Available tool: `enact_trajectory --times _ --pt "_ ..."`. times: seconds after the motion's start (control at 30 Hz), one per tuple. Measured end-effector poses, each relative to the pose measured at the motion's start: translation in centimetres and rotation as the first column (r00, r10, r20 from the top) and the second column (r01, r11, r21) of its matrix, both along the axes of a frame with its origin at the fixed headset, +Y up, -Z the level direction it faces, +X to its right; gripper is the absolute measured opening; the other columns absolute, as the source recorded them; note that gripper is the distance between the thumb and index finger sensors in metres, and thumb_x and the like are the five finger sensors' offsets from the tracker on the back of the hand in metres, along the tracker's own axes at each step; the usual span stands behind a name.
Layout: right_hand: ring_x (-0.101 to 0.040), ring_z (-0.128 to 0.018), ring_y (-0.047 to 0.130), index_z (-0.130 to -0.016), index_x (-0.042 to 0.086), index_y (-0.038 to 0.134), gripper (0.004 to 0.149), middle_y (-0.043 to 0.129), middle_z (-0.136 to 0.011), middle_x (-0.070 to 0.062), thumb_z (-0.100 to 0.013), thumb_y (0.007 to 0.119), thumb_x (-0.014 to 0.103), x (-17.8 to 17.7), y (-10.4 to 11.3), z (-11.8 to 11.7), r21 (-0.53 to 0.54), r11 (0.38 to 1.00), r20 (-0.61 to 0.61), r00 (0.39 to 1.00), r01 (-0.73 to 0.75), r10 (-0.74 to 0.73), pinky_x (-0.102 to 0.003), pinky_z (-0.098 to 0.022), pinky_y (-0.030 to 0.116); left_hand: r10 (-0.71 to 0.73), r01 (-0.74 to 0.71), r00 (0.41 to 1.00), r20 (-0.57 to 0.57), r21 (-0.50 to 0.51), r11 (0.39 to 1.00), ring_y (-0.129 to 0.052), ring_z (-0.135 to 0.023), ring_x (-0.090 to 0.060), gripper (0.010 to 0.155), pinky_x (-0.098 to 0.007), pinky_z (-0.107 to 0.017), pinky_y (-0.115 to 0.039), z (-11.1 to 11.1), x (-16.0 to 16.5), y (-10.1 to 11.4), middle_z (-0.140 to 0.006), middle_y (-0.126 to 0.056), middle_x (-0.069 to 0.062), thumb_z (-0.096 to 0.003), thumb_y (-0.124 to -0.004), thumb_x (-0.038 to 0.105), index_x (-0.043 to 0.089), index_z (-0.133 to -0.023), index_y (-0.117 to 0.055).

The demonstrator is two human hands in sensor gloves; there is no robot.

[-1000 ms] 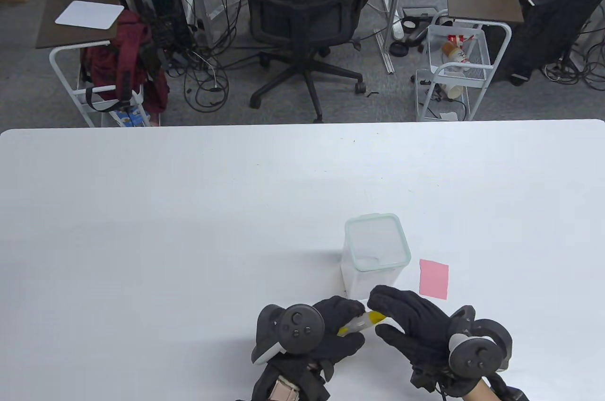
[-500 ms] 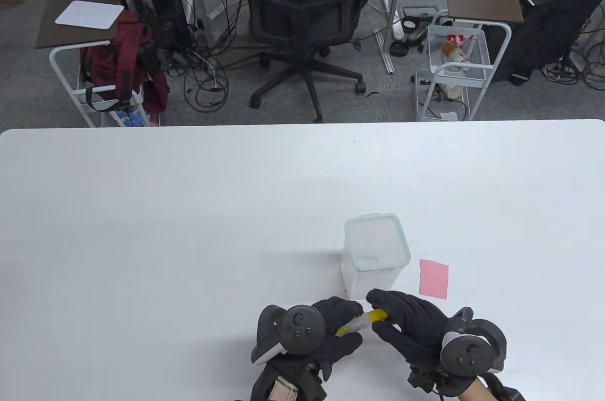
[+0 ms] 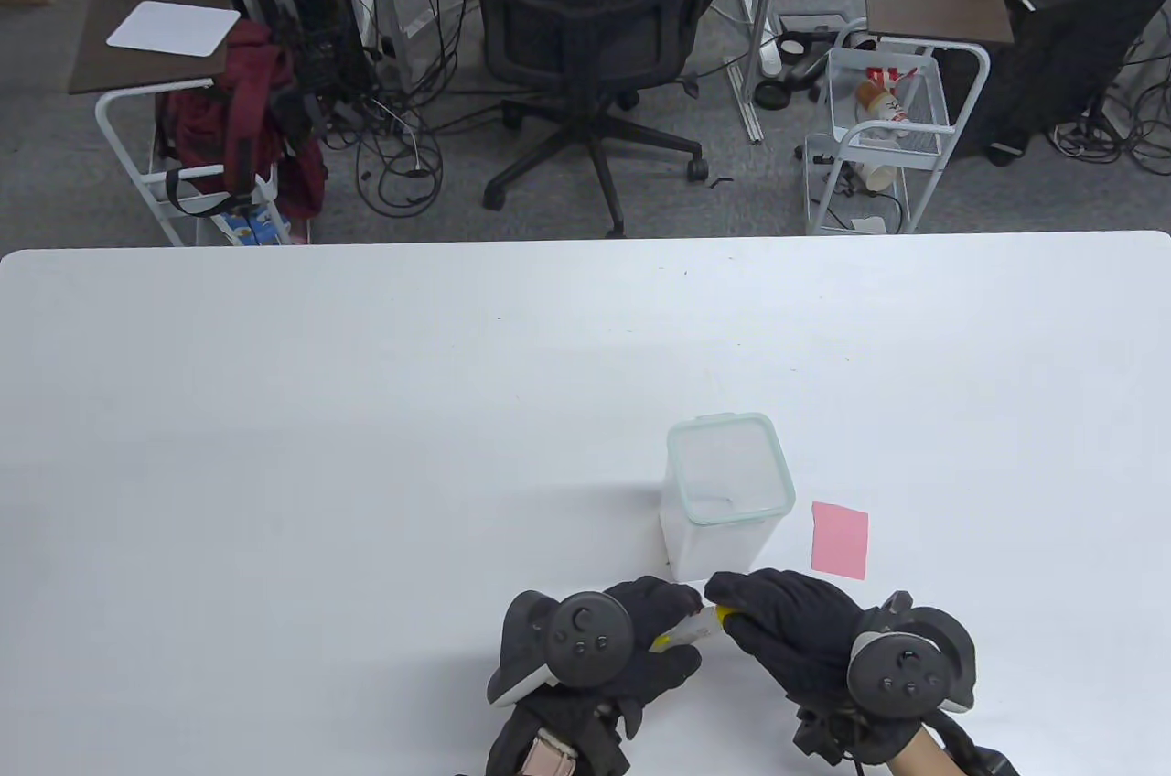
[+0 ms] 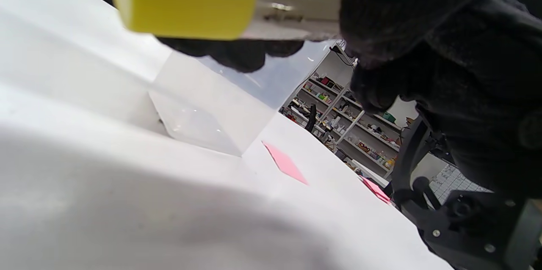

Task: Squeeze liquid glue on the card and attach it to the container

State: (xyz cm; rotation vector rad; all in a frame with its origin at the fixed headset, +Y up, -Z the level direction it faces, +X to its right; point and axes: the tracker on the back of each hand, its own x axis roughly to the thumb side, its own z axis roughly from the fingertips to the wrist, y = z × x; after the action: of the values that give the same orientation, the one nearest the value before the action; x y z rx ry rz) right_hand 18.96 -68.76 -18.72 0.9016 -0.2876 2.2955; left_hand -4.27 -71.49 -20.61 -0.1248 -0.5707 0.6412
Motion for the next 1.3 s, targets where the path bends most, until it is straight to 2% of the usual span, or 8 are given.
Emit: enact_trajectory --times 0.2,0.33,0.5,0.63,0.67,0.77,0.9,1.3 --pt "-0.036 -0.075 0.086 -0.098 0.023 0.07 0.04 0.072 -0.102 -0.014 -0.058 0.07 0.025 0.7 0.6 0.1 -0.002 0.999 -0.011 0.999 0.035 -0.035 -0.049 -0.057 0.075 -0.003 0.003 1.0 -0.001 -0.002 1.0 -0.098 -0.066 -0.022 0.059 -0.036 -0.052 -0.088 0.0 0.0 0.1 -0.082 -0.09 0.001 -0.0395 -0.086 0.051 0.028 -0.093 -0.074" --pt "-0.036 -0.073 0.087 -0.097 0.023 0.072 0.04 0.074 -0.1 -0.014 -0.057 0.071 0.025 2.5 1.8 0.1 0.032 0.997 0.033 0.997 0.074 -0.075 -0.049 -0.057 0.076 0.006 -0.006 1.0 -0.02 -0.011 1.0 -0.098 -0.066 -0.022 0.06 -0.036 -0.052 -0.088 -0.2 -0.3 0.0 -0.082 -0.09 0.001 -0.0396 -0.086 0.051 0.028 -0.093 -0.074" --pt "-0.034 -0.065 0.091 -0.099 0.018 0.072 0.042 0.081 -0.093 -0.012 -0.059 0.072 0.031 4.7 2.2 -0.9 -0.033 0.992 0.131 0.983 -0.125 0.128 -0.048 -0.052 0.078 0.022 -0.022 0.999 -0.045 -0.01 1.0 -0.098 -0.066 -0.022 0.06 -0.036 -0.052 -0.087 -0.6 -0.5 0.1 -0.082 -0.09 0.001 -0.0397 -0.086 0.051 0.028 -0.093 -0.074" --pt "-0.034 -0.063 0.092 -0.099 0.016 0.071 0.044 0.083 -0.091 -0.013 -0.059 0.073 0.031 4.5 0.2 -2.4 -0.168 0.909 0.175 0.896 -0.382 0.409 -0.048 -0.05 0.079 0.038 -0.038 0.998 -0.046 -0.015 0.999 -0.097 -0.066 -0.022 0.06 -0.036 -0.052 -0.087 -0.7 -0.4 0.1 -0.082 -0.09 0.001 -0.0396 -0.086 0.051 0.028 -0.093 -0.074" --pt "-0.033 -0.064 0.092 -0.1 0.017 0.07 0.044 0.083 -0.092 -0.012 -0.058 0.073 0.031 4.4 -1.1 -2.8 -0.215 0.845 0.176 0.831 -0.49 0.527 -0.047 -0.051 0.079 0.03 -0.031 0.999 -0.045 -0.018 0.999 -0.097 -0.066 -0.022 0.06 -0.036 -0.052 -0.087 -0.7 -0.4 0.1 -0.082 -0.09 0.001 -0.0396 -0.086 0.051 0.028 -0.093 -0.074" --pt "-0.031 -0.064 0.093 -0.099 0.017 0.07 0.045 0.084 -0.091 -0.01 -0.057 0.075 0.033 4.0 -4.0 -3.3 -0.22 0.764 0.189 0.741 -0.607 0.644 -0.046 -0.051 0.08 0.004 -0.005 0.999 -0.052 -0.019 1.0 -0.098 -0.066 -0.022 0.06 -0.036 -0.052 -0.087 -0.8 -0.8 -0.1 -0.082 -0.09 0.001 -0.0396 -0.086 0.052 0.028 -0.093 -0.074" --pt "-0.03 -0.062 0.092 -0.097 0.018 0.071 0.044 0.084 -0.089 -0.01 -0.056 0.077 0.034 2.9 -5.9 -3.6 -0.194 0.774 0.188 0.752 -0.602 0.632 -0.045 -0.05 0.079 0.023 -0.025 0.998 -0.057 -0.035 0.999 -0.097 -0.066 -0.022 0.06 -0.036 -0.052 -0.087 -1.0 -1.0 -0.3 -0.082 -0.09 0.001 -0.0397 -0.086 0.051 0.028 -0.093 -0.074" --pt "-0.029 -0.064 0.091 -0.098 0.02 0.07 0.045 0.082 -0.09 -0.009 -0.056 0.076 0.037 1.2 -7.1 -4.1 -0.198 0.747 0.158 0.732 -0.634 0.663 -0.045 -0.052 0.078 0.002 -0.004 0.999 -0.054 -0.035 0.999 -0.097 -0.066 -0.022 0.06 -0.036 -0.053 -0.087 -1.3 -1.5 -0.2 -0.083 -0.09 0.001 -0.0398 -0.085 0.052 0.028 -0.093 -0.074"
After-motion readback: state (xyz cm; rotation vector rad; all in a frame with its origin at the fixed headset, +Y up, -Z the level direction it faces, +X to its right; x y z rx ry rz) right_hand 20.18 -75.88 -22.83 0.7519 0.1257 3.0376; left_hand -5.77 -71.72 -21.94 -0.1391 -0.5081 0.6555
